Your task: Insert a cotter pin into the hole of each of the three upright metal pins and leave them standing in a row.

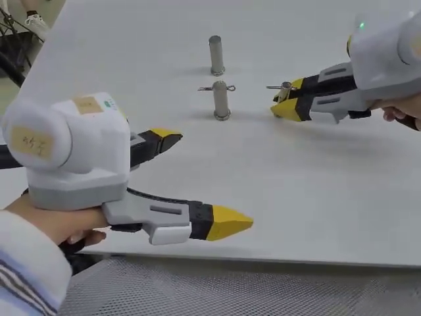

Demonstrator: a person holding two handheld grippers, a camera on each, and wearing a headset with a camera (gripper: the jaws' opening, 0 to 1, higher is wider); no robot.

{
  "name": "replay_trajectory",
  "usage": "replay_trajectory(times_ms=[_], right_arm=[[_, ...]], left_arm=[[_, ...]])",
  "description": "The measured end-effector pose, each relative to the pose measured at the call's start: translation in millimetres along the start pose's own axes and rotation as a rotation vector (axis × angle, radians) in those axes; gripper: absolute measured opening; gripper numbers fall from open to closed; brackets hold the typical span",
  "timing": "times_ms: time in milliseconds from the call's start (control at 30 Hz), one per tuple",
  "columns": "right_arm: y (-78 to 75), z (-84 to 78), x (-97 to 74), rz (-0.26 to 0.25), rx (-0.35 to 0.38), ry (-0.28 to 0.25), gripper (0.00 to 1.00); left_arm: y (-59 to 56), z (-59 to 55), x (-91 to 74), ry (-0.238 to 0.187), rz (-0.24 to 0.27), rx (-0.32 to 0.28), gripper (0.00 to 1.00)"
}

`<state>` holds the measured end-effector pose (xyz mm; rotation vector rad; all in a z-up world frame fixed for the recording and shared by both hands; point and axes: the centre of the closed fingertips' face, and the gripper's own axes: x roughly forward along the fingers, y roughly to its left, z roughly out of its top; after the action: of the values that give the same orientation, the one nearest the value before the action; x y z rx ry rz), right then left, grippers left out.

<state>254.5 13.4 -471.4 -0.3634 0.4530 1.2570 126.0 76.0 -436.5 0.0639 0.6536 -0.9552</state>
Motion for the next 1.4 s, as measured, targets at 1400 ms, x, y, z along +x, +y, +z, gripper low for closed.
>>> replay_trajectory(times_ms=[1400], right_arm=[[8.3, 18.9, -16.7, -0.060, 0.017, -0.039, 0.37]], left_arm=[[0.4, 6.2, -5.1, -0.014, 0.007, -0.012, 0.96]])
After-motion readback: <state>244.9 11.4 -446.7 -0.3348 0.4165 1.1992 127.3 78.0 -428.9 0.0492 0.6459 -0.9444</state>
